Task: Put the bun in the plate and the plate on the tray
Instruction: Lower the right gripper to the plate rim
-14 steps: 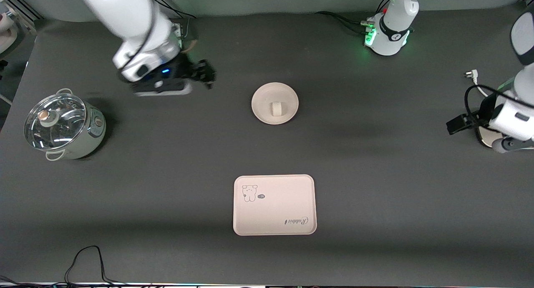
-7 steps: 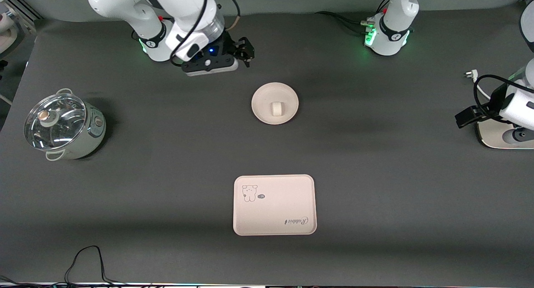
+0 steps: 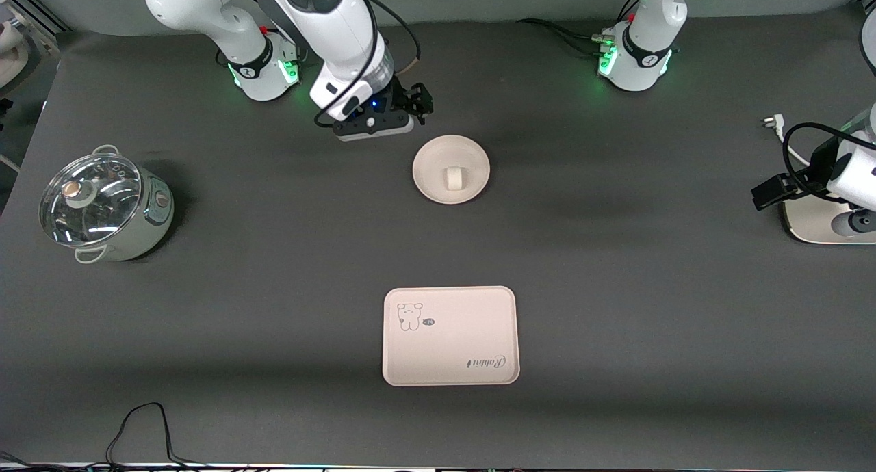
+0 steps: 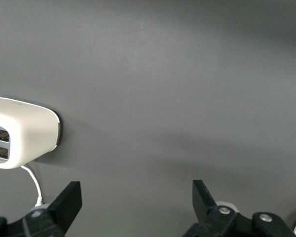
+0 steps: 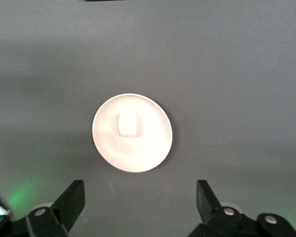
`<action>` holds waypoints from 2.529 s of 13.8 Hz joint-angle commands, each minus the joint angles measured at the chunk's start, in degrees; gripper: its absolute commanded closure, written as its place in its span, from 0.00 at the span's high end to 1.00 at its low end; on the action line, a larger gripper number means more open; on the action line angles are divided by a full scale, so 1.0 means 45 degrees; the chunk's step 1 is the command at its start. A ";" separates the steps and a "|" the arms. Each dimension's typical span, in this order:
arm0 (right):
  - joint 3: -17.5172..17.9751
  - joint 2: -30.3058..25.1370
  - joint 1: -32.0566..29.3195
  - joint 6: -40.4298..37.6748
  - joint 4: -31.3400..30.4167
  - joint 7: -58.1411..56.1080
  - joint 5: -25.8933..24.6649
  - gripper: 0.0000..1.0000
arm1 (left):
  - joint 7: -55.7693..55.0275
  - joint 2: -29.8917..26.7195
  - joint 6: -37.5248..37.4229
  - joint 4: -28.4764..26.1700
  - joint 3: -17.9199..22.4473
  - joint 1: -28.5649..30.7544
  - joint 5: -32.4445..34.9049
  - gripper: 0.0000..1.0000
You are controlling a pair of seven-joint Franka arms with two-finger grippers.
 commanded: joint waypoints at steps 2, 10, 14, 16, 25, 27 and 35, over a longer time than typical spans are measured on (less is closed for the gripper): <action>-0.0185 -0.0338 0.0590 0.3217 -0.2853 0.0203 0.0115 1.00 | 0.0016 -0.0105 -0.0124 -0.0137 -0.0184 0.0119 0.0145 1.00; -0.0185 0.2179 0.1388 0.9295 -0.5084 0.0222 0.0173 1.00 | -0.0024 -0.0105 -0.0278 -0.0137 -0.0203 0.0099 0.0028 1.00; -0.0205 0.3545 0.1585 1.1347 -0.5302 0.0707 0.0252 1.00 | -0.0024 -0.0105 -0.0319 -0.0117 -0.0203 0.0080 0.0028 1.00; -0.0224 0.4151 0.1937 1.2013 -0.5302 0.1061 0.0252 1.00 | -0.0024 -0.0105 -0.0319 -0.0117 -0.0203 0.0099 0.0009 1.00; -0.0263 0.4448 0.2016 1.2036 -0.5302 0.0965 0.0252 0.89 | -0.0043 -0.0144 -0.0651 -0.0137 -0.0203 0.0080 0.0008 1.00; -0.0283 0.4408 0.1977 1.2016 -0.5282 0.0926 0.0252 0.80 | -0.0043 -0.0125 -0.0651 -0.0137 -0.0203 0.0080 0.0008 1.00; -0.0322 0.4310 0.1938 1.1977 -0.5282 0.0847 0.0232 0.22 | -0.0063 -0.0125 -0.0768 -0.0137 -0.0262 0.0021 -0.0011 1.00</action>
